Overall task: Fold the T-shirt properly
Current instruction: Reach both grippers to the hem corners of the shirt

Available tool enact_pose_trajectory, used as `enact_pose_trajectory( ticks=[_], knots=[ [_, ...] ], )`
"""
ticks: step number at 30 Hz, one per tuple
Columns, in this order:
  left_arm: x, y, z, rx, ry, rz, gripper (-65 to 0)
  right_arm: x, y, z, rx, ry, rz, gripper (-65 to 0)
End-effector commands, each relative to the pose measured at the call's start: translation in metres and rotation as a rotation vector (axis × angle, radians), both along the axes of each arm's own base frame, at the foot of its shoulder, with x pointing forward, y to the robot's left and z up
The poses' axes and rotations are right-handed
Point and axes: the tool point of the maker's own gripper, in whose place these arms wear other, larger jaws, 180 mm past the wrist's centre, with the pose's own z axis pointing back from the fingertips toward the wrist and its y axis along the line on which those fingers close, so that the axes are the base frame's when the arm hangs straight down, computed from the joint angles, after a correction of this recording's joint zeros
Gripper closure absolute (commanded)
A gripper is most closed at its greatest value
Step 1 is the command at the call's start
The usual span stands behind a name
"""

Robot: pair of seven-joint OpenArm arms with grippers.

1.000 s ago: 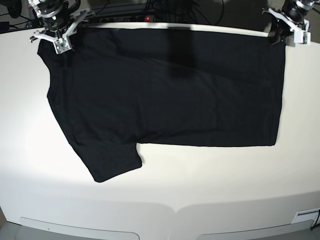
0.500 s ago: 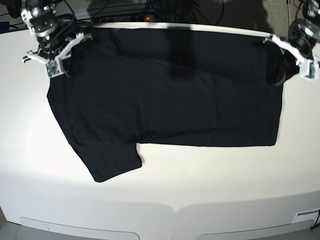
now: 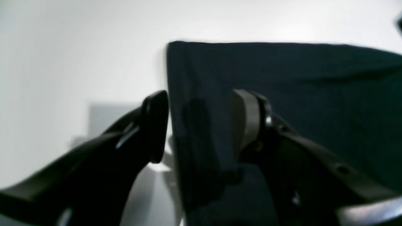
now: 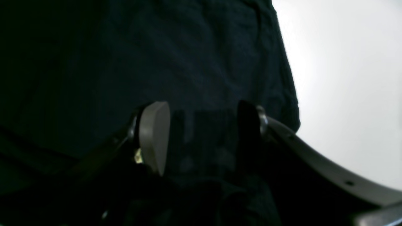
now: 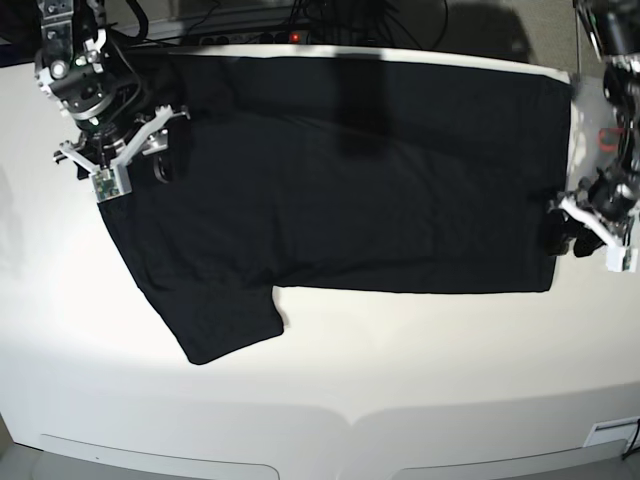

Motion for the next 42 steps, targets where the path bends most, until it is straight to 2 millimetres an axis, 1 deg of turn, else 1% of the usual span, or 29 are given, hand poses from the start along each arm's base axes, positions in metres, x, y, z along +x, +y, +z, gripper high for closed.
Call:
enact_pose_trajectory(
  ticks=[1,4,7,9,11,15,21,24,26,28,34,37,39,41,42],
  knots=[
    [0.019,0.011,0.016,-0.006,-0.047,0.013,-30.9,0.010,0.000,0.015,-0.004,-0.055,0.008,-34.7],
    [0.042,0.017,0.008,-0.060,-0.013,0.042,-30.9,0.022,-0.002,0.023,-0.009,-0.078,0.003,-34.7],
    [0.058,0.012,0.006,-0.109,0.016,0.022,-30.9,0.033,-0.005,0.028,-0.024,-0.070,-0.010,-34.7],
    [0.064,0.012,0.000,-0.124,0.047,0.031,-30.9,0.040,-0.007,0.032,-0.031,-0.072,-0.018,-34.7],
    [0.064,0.011,-0.011,-0.105,0.088,0.029,-30.9,0.047,-0.008,0.038,-0.034,-0.087,-0.020,-34.7],
    [0.061,0.007,-0.038,-0.024,0.126,0.008,-30.5,0.055,-0.007,0.045,-0.033,-0.112,-0.021,-34.7],
    [0.047,-0.009,-0.064,-0.040,0.211,-0.014,-30.3,0.055,-0.007,0.046,-0.032,-0.112,-0.021,-34.7],
    [0.038,-0.015,-0.072,-0.041,0.276,-0.034,-24.3,0.055,-0.007,0.046,-0.031,-0.112,-0.020,-34.7],
    [0.033,-0.019,-0.076,-0.058,0.310,-0.039,-21.3,0.057,-0.007,0.048,-0.032,-0.118,-0.020,-34.7],
    [0.030,-0.023,-0.078,-0.078,0.338,-0.043,-20.0,0.058,-0.007,0.049,-0.031,-0.124,-0.021,-34.7],
    [0.018,-0.029,-0.084,-0.113,0.416,-0.056,-19.9,0.066,-0.007,0.057,-0.031,-0.149,-0.021,-34.7],
    [0.019,-0.028,-0.083,-0.113,0.410,-0.054,-19.8,0.070,-0.007,0.061,-0.031,-0.163,-0.020,-34.7],
    [0.022,-0.028,-0.082,-0.115,0.393,-0.048,-14.7,0.072,-0.007,0.064,-0.030,-0.171,-0.018,-34.7],
    [0.025,-0.027,-0.080,-0.117,0.372,-0.042,-4.1,0.074,-0.006,0.066,-0.030,-0.179,-0.013,-34.7],
    [0.027,-0.027,-0.078,-0.119,0.357,-0.038,0.0,0.076,-0.005,0.066,-0.032,-0.179,-0.003,-34.7]
  ],
)
